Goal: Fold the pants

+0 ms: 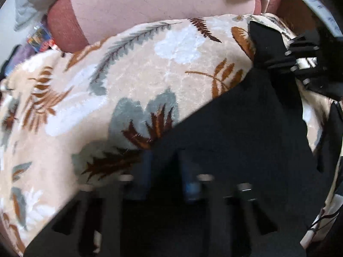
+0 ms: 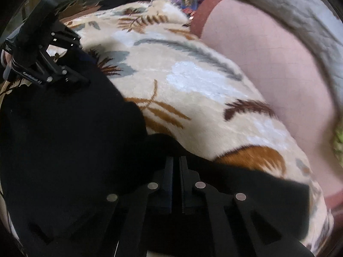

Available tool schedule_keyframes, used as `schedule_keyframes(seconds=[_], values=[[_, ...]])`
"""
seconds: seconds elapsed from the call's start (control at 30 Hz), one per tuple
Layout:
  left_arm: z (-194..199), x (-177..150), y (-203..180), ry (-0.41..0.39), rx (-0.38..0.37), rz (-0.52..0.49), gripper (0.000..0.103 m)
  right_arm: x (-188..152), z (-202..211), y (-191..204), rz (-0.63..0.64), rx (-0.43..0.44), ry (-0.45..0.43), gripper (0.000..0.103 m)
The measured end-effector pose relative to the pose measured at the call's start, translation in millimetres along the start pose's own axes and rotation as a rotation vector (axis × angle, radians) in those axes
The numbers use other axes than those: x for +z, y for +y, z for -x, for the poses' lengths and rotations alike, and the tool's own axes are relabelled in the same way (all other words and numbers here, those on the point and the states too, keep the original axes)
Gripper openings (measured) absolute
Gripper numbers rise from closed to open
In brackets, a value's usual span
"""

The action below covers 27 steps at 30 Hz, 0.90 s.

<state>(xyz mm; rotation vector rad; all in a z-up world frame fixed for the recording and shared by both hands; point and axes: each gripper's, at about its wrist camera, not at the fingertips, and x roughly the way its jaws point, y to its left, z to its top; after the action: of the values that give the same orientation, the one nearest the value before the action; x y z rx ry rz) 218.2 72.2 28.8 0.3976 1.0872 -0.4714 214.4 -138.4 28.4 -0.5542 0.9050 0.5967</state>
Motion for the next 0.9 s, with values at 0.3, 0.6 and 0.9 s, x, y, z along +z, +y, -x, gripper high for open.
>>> schedule_keyframes(seconds=[0.3,0.6,0.9], values=[[117.6,-66.0,-30.5,-0.170,-0.073,0.085,0.003,-74.4,144.0,57.2,-0.147,-0.076,-0.226,0.003],[104.6,-155.8,-79.3,-0.004,-0.090,0.228,0.003,-175.8,153.9,157.1,-0.344,0.043,-0.164,0.000],[118.6,-166.4,-78.7,-0.054,-0.078,0.314,0.005,-175.8,171.5,151.9,-0.506,0.109,-0.261,0.009]])
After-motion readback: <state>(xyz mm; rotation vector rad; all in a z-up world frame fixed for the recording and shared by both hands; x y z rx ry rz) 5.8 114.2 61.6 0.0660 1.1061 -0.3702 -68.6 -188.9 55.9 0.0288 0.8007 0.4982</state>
